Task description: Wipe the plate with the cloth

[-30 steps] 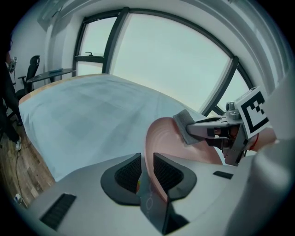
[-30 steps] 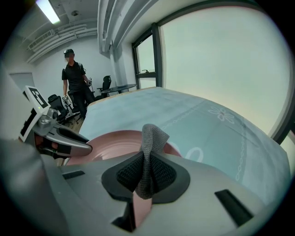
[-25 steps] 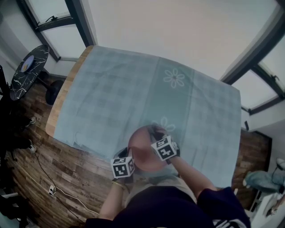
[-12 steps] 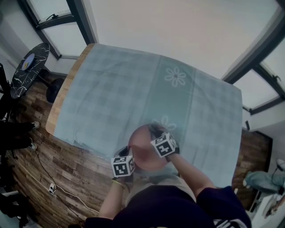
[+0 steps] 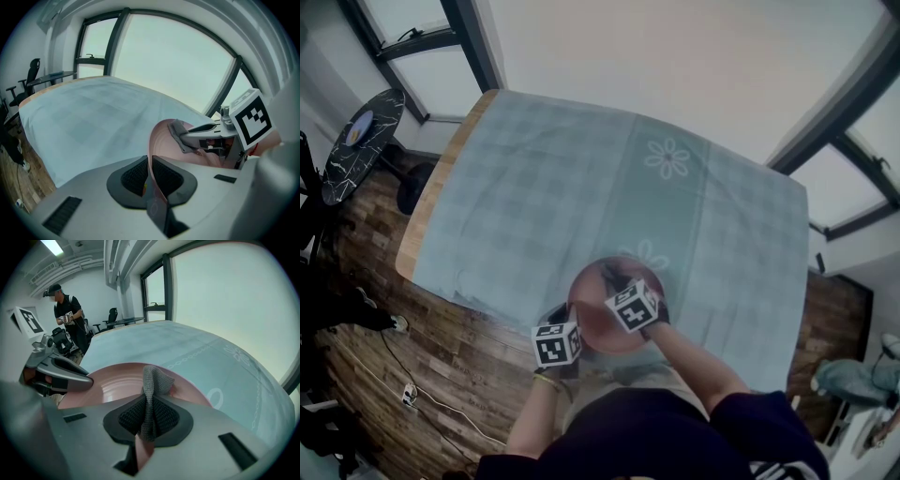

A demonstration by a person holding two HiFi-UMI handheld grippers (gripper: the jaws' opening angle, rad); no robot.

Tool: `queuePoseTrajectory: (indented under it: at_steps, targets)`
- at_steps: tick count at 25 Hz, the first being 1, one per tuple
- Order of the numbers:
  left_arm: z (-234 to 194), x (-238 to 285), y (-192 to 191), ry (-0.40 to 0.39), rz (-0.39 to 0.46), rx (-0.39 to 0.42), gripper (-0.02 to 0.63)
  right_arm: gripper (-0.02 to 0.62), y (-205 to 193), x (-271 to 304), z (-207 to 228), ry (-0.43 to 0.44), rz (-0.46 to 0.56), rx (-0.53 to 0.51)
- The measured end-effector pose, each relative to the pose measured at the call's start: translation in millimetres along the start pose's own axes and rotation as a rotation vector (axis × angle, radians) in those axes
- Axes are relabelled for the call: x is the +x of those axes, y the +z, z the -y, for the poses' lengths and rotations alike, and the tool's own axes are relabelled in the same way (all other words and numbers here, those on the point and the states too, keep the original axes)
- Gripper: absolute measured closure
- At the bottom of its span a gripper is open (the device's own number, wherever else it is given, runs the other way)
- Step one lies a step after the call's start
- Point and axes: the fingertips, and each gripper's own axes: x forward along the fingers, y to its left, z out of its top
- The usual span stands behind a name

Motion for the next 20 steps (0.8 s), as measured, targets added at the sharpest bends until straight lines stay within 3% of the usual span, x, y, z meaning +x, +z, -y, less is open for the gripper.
queuePoseTrajectory:
  at_steps: [20]
  targets:
    - [0,-2,-1,0.002,0.006,-0.009,0.565,0.561,-16,-12,-78,0.145,-0.007,-0.122]
